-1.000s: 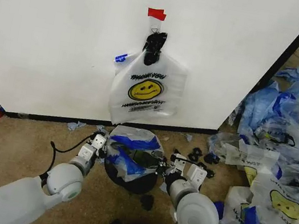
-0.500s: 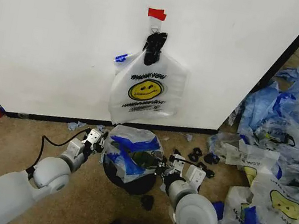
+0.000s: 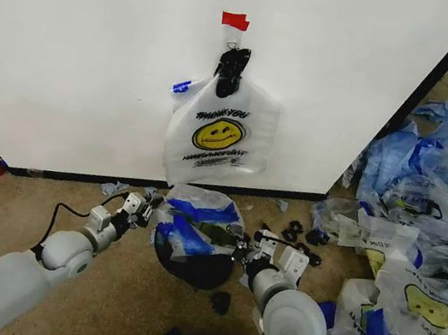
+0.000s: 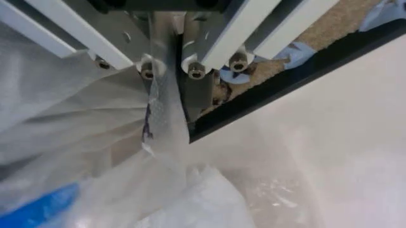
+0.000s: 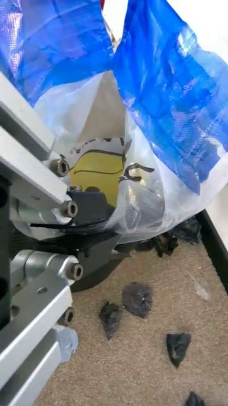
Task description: Pick up the garbage bag from the wall and place it over the trash bin.
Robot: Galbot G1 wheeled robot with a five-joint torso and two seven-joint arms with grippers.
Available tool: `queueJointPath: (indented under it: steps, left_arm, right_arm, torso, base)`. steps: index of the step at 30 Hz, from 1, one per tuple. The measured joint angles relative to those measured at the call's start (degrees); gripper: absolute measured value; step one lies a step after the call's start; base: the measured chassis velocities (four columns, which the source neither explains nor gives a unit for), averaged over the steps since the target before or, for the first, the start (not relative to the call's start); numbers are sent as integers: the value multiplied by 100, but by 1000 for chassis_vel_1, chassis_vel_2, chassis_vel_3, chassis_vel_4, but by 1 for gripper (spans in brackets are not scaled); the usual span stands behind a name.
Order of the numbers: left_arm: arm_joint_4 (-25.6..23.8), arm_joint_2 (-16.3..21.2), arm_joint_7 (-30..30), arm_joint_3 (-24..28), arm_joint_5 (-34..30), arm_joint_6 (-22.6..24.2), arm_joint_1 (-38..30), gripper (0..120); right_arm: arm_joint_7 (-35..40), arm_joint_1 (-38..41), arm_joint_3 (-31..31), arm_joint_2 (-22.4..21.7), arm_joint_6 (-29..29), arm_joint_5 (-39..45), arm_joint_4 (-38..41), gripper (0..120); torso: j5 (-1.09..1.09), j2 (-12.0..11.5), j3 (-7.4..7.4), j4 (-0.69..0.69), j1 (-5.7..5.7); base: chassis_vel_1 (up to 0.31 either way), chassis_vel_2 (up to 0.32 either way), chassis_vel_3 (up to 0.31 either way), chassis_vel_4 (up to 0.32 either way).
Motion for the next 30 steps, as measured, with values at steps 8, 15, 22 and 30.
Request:
queueJointPath:
  steps: [8, 15, 22, 30]
  left_arm:
    - [56, -215, 13, 149, 26, -83, -4, 0]
    - [115, -334, 11, 253, 136, -113, 22, 0]
    - [0, -280, -13, 277, 139, -151, 38, 0]
    - [-210, -63, -31, 237, 279, -216, 91, 19]
  right_arm:
    - [-12, -22, 28, -38, 4, 3, 53, 0]
    - [-17, -44, 52, -73, 7, 11, 110, 0]
    - [-22, -47, 70, -93, 11, 10, 133, 0]
    - [-75, -86, 61, -74, 19, -27, 148, 0]
  torso:
    - [0, 0, 0, 0, 0]
    - [0, 0, 0, 0, 0]
    - [0, 0, 0, 0, 0]
    - [0, 0, 0, 0, 0]
  base:
    - [0, 0, 0, 0]
    - [0, 0, 0, 0]
    - [0, 0, 0, 0]
    - [0, 0, 0, 0]
